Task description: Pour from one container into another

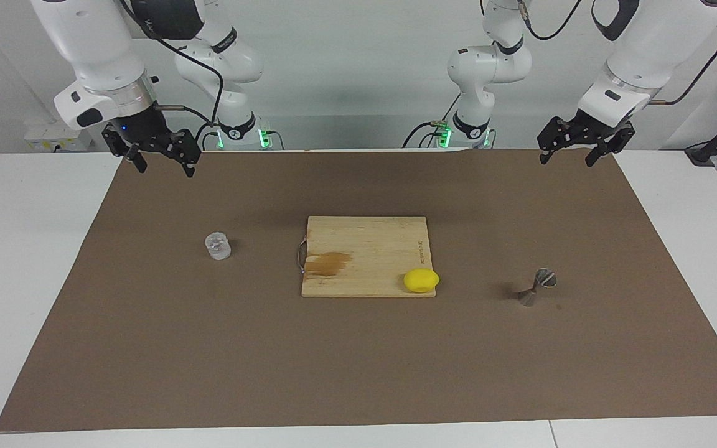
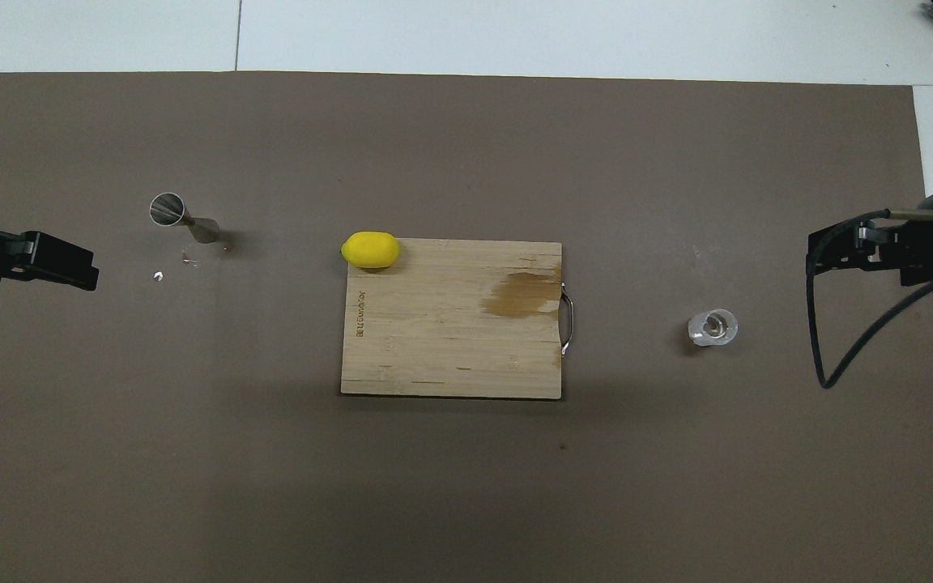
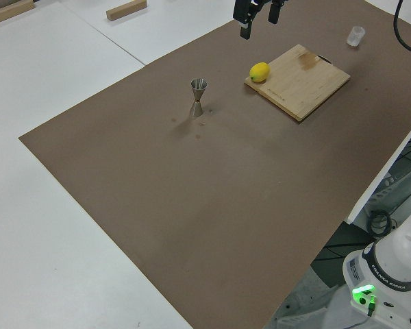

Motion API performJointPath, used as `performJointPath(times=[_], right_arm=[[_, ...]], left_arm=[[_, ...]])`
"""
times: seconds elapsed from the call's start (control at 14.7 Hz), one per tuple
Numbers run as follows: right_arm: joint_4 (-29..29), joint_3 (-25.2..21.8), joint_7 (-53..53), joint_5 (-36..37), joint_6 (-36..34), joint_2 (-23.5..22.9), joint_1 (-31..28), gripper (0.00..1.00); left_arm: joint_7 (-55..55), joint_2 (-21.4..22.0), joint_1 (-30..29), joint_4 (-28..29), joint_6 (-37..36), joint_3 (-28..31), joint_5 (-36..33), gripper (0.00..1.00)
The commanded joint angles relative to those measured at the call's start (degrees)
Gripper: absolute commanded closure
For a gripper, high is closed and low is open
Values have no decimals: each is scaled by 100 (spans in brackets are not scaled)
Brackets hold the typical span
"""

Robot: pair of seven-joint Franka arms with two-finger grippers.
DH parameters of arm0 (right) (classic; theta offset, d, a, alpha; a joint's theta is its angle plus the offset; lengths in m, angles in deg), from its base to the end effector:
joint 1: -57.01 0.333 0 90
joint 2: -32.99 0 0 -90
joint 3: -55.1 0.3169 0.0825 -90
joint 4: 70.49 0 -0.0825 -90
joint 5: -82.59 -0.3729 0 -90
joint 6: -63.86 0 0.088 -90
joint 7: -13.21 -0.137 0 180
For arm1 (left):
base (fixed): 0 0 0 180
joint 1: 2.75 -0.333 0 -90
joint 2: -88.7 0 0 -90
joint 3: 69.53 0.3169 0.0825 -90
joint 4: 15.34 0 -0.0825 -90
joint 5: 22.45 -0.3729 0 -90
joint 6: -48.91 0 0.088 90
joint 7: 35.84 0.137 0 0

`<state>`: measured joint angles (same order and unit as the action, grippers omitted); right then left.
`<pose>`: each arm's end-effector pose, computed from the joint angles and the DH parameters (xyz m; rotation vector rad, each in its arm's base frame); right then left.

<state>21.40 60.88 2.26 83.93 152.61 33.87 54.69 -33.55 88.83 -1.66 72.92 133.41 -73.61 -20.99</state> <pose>0.5337 0.0294 0.5867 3.1047 -0.2034 -0.0561 0.5284 -0.0516 0.6025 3.1096 -0.2053 -0.0997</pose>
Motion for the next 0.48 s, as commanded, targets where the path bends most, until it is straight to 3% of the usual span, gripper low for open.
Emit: performJointPath(times=[0.0, 0.41], right_arm=[[330, 90, -4, 77, 20, 264, -5, 0], [356, 90, 40, 24, 29, 282, -14, 0]], left_arm=[[44, -48, 85, -142, -110, 38, -14, 0], [44, -30, 94, -98, 22, 38, -6, 0]])
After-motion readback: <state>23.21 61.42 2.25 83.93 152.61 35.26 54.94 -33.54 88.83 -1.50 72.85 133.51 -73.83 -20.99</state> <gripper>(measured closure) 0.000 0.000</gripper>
